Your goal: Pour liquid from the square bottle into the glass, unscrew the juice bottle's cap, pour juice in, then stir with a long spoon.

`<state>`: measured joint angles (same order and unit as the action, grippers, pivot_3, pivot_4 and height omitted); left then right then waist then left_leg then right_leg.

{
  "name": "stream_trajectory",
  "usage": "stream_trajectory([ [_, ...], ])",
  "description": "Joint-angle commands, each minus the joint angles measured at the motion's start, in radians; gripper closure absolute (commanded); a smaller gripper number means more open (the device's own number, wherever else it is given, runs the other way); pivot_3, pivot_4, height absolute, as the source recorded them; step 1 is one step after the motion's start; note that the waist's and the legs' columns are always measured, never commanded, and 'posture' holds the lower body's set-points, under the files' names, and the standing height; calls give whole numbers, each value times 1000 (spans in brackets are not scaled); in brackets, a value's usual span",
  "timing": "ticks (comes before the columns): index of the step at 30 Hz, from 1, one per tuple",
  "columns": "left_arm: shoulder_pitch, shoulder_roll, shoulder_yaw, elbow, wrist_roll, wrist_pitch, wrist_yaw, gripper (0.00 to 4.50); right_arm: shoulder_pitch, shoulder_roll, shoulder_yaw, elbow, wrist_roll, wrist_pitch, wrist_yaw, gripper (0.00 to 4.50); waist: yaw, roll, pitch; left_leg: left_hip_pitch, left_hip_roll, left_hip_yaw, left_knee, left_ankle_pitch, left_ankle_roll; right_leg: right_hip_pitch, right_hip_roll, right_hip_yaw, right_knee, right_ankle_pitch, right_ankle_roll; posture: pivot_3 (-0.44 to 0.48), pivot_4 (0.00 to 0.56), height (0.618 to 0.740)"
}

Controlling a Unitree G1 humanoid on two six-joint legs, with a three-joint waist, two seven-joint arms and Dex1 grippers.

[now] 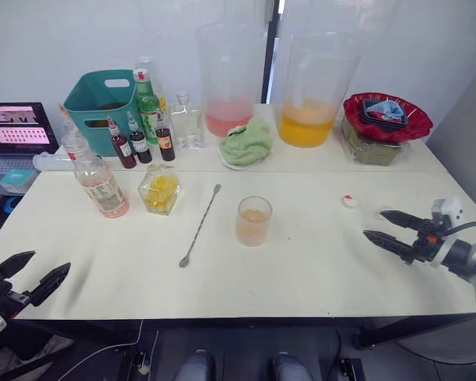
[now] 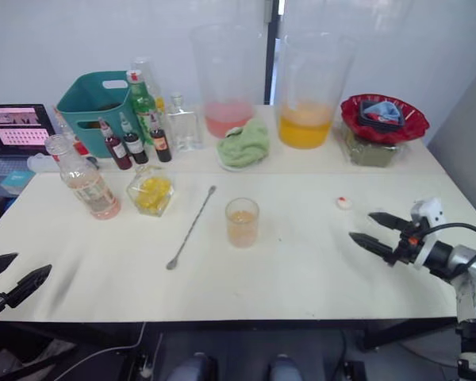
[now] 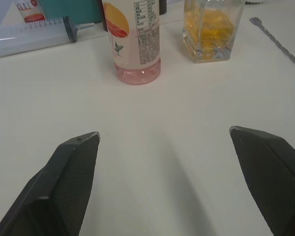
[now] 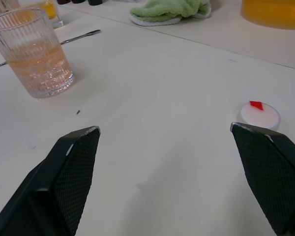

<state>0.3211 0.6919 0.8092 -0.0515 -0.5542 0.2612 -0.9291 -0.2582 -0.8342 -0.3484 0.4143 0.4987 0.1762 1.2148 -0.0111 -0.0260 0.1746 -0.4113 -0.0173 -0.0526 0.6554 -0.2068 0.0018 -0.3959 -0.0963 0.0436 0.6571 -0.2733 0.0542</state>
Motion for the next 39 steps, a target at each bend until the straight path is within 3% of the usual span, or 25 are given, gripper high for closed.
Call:
stream_trajectory([
  [1, 19, -5, 38, -13, -34, -17, -8, 26, 15, -17, -41, 11, 3, -34, 13, 0, -3, 0, 0, 2, 0, 0, -2, 0, 0, 2, 0, 0, -1, 0, 0, 0, 150, 740],
  [11, 39, -53, -72, -215, -6, 33, 106, 26, -58, 8, 10, -107, 45, 80, 27, 0, -3, 1, -1, 7, 3, 0, -7, 0, 0, 7, 0, 2, -9, 0, 0, 0, 150, 740],
  [18, -40, -123, -240, -410, -9, 200, 338, 26, -78, -18, 78, -311, 109, 239, 69, 0, 1, 1, -1, 7, 1, -2, -7, 0, 0, 7, 0, 1, -9, 0, 0, 0, 150, 740],
  [25, -191, -295, -540, -563, 56, 330, 594, 26, -90, -72, 144, -509, 140, 342, 97, 0, 11, 0, -2, 6, 0, -3, -7, 0, 0, 7, -1, 1, -9, 0, 1, 0, 150, 740],
  [31, -358, -369, -706, -501, 177, 422, 758, 26, -78, -69, 127, -549, 129, 343, 74, 0, 19, 0, -2, 6, -2, -1, -7, 0, 0, 7, 1, 1, -9, 0, 1, 0, 150, 740],
  [39, -517, -407, -840, -249, 302, 434, 778, 26, -36, -76, 100, -598, 125, 336, 49, 0, 22, 0, -2, 5, -2, 0, -6, 0, 0, 7, 1, 0, -9, 0, 1, 0, 150, 740],
])
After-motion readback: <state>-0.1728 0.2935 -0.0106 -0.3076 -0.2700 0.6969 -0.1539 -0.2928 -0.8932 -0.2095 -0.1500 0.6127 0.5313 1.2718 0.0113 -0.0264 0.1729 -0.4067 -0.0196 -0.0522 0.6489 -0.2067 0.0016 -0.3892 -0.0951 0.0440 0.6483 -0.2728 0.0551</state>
